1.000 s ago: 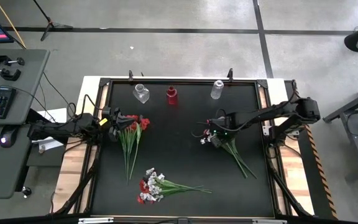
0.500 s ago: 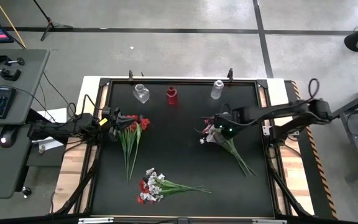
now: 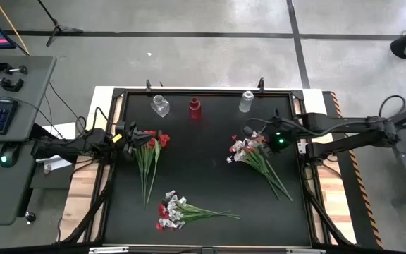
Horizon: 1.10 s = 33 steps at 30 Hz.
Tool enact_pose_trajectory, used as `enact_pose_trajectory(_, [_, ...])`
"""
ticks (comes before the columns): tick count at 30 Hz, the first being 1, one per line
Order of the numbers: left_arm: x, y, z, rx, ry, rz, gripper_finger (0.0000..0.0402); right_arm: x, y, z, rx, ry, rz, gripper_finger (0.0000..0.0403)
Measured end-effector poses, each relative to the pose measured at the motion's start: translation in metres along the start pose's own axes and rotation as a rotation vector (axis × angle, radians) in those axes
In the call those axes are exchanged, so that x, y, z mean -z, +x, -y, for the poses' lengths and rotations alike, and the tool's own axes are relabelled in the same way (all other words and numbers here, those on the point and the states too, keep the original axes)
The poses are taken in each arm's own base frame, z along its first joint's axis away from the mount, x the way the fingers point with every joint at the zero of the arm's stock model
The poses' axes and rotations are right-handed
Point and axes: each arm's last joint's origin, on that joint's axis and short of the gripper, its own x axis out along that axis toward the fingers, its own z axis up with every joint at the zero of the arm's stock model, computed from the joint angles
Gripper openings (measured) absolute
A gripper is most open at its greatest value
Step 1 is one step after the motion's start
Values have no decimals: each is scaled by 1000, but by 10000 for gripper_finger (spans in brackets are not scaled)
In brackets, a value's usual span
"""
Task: Sort flowers into vase by color
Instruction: Put the top right black flower into the right transparent flower vase
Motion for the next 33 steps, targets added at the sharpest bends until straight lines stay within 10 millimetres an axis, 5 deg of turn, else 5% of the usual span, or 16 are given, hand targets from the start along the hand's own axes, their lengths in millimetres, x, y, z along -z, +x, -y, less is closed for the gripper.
enact_pose_trajectory(6, [0,0,0,0,0,0,0,-16,-32,-11,-116,-128,511,1])
enact_pose_trajectory(14, [0,0,0,0,0,0,0,-94,-59,-19,8,-292,1230,0])
enact_pose_trajectory(20, [0,0,0,0,0,0,0,-130,-58,17,363,-212,1304,0])
enact_pose_trajectory(33, [0,0,0,0,0,0,0,-153,-69,38,428,-196,1417,0])
